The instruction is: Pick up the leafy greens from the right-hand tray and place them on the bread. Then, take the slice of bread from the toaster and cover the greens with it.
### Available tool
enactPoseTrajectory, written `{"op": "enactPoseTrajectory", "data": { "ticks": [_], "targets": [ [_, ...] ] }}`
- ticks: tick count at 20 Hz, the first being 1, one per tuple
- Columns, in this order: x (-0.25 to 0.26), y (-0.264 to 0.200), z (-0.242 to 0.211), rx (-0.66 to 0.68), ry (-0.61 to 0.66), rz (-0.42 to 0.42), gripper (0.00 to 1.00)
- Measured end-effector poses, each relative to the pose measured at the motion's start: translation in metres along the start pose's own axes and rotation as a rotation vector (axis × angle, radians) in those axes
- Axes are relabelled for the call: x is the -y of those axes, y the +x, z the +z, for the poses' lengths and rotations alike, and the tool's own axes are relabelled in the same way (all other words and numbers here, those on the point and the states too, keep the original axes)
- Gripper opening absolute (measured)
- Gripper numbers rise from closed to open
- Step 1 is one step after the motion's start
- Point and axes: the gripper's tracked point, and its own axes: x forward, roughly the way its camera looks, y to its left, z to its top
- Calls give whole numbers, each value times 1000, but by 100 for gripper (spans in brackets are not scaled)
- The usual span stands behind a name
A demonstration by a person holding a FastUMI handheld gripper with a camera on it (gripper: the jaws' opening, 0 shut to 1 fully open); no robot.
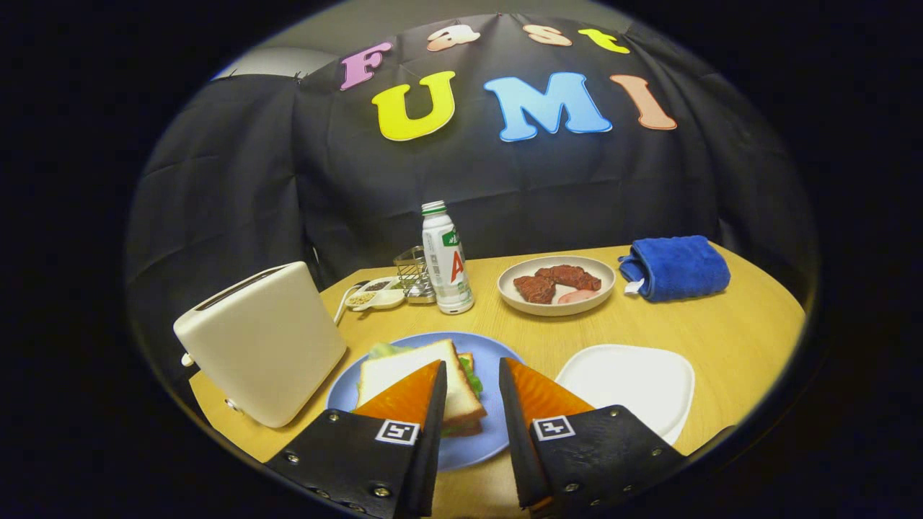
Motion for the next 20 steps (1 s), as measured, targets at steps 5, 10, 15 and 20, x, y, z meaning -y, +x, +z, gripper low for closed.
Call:
{"op": "enactPoseTrajectory", "data": {
  "ticks": [5, 10, 15, 20],
  "targets": [
    [32, -34, 38, 118, -49, -7, 43],
    [71, -70, 66, 237, -112, -3, 43],
    [144, -100, 75, 287, -318, -57, 43],
    [215, -132, 89, 333, -251, -50, 43]
  ]
}}
